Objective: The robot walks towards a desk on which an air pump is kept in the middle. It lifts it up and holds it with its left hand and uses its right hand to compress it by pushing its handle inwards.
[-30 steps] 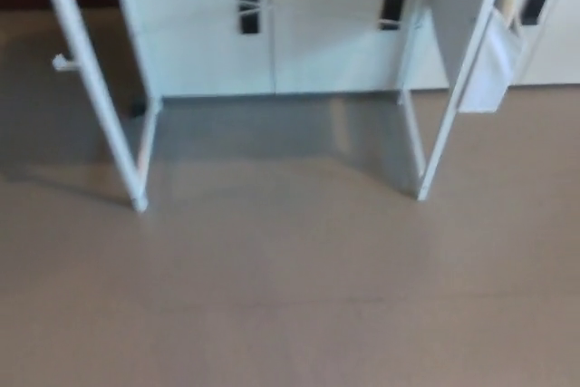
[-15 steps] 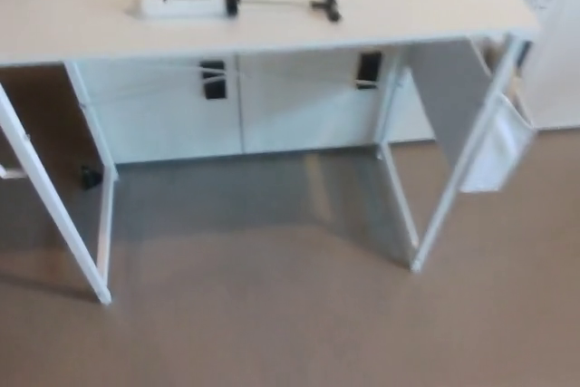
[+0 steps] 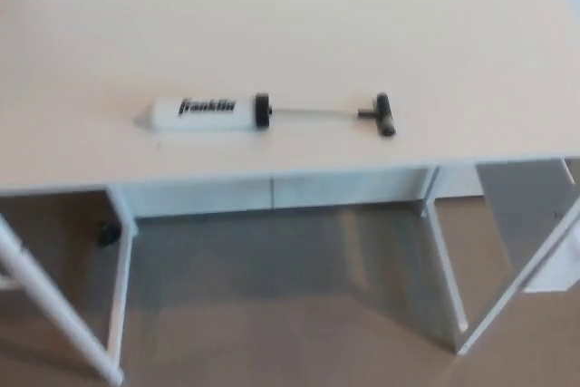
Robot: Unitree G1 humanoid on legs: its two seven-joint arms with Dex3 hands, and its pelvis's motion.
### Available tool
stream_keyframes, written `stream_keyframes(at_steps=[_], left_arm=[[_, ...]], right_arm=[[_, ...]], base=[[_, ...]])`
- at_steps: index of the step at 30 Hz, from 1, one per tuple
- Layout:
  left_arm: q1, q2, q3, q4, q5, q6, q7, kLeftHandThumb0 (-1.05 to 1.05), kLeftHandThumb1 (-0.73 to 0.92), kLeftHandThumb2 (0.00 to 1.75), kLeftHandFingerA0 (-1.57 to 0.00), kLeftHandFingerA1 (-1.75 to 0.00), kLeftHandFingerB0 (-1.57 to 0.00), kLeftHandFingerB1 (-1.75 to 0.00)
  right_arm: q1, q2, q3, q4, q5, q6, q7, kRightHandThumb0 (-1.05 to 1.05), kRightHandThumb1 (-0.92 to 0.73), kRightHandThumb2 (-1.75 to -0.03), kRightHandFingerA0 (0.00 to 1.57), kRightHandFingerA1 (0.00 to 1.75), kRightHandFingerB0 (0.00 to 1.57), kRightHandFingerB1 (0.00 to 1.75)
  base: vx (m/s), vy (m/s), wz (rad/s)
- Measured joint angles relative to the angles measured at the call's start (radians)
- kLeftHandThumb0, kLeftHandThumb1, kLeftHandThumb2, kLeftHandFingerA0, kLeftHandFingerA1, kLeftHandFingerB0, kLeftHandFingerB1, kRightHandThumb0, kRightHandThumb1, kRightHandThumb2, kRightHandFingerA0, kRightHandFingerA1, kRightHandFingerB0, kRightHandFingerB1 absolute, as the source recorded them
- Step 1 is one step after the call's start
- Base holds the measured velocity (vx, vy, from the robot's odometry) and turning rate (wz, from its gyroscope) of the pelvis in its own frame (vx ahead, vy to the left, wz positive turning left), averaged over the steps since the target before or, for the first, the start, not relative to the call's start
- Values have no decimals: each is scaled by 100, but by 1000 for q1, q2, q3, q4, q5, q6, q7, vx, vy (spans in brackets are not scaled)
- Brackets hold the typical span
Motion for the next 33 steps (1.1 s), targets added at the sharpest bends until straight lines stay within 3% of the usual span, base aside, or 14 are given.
stream_keyframes(at_steps=[8, 24, 33], left_arm=[[1, 9, 5, -13, -5, 2, 1, -9, 74, 61, -46, -40, -35, -38], [7, -1, 6, -7, -25, 6, -10, -9, 73, 61, -49, -40, -36, -38], [1, 7, 10, -5, -32, 15, -16, -11, 73, 62, -50, -40, -36, -38]], right_arm=[[-1, 10, 4, -2, -1, 1, 3, -27, -75, -62, 52, 42, 40, 38], [9, 14, -1, -20, -1, 18, 1, -27, -74, -62, 53, 43, 41, 39], [0, 24, 2, 16, 1, 15, 4, -28, -75, -62, 51, 42, 41, 39]], base=[[244, 141, -8], [25, -79, -1], [49, 131, -9]])
